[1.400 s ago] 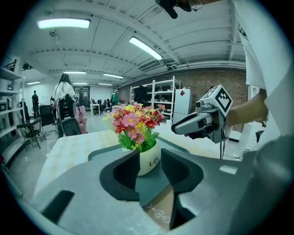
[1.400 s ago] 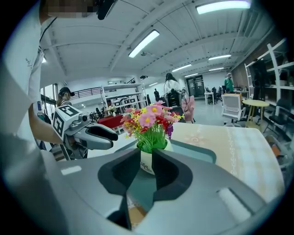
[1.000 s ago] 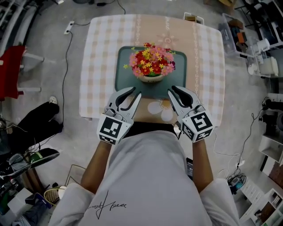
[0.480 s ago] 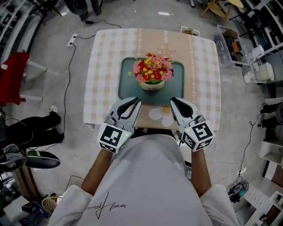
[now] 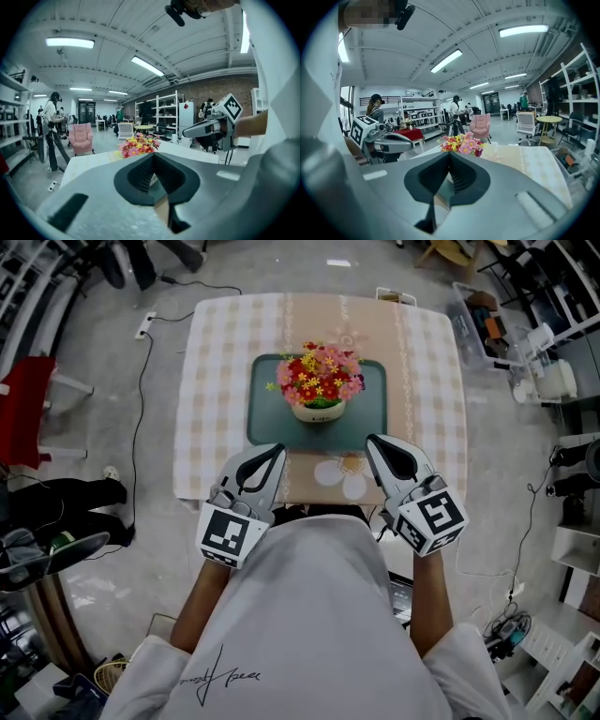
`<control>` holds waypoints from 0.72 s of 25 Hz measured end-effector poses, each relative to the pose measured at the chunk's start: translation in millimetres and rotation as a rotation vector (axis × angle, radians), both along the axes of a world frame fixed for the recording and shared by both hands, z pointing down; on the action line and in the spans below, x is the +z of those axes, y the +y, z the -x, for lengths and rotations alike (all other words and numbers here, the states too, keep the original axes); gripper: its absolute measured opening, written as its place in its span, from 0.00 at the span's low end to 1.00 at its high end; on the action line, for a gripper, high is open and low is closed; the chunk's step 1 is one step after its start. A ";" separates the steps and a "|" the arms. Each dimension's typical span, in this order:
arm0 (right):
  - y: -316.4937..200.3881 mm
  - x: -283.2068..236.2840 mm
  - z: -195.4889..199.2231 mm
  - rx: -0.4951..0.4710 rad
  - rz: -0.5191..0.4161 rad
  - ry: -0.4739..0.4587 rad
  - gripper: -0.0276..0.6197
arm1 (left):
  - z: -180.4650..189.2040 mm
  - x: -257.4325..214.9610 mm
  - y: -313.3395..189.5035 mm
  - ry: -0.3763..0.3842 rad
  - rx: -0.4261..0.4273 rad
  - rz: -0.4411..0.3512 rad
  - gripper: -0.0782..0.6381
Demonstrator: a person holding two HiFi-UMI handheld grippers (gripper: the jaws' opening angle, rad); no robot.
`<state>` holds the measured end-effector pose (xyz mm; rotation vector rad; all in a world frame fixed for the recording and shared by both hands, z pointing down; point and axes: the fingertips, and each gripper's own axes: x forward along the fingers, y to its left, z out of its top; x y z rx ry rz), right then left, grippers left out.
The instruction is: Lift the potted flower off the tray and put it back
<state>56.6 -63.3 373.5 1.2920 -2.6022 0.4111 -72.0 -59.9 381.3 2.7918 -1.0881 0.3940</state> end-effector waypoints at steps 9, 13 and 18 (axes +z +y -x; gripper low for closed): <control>11.0 -10.3 4.3 -0.007 -0.019 0.042 0.05 | -13.8 -14.5 16.2 -0.052 0.078 -0.073 0.11; 10.8 -9.2 7.3 0.000 -0.013 0.040 0.05 | -15.6 -19.9 15.2 0.016 0.081 -0.060 0.11; 10.3 -11.6 9.9 0.000 -0.016 0.038 0.05 | -7.2 -21.4 11.2 0.098 0.056 -0.006 0.11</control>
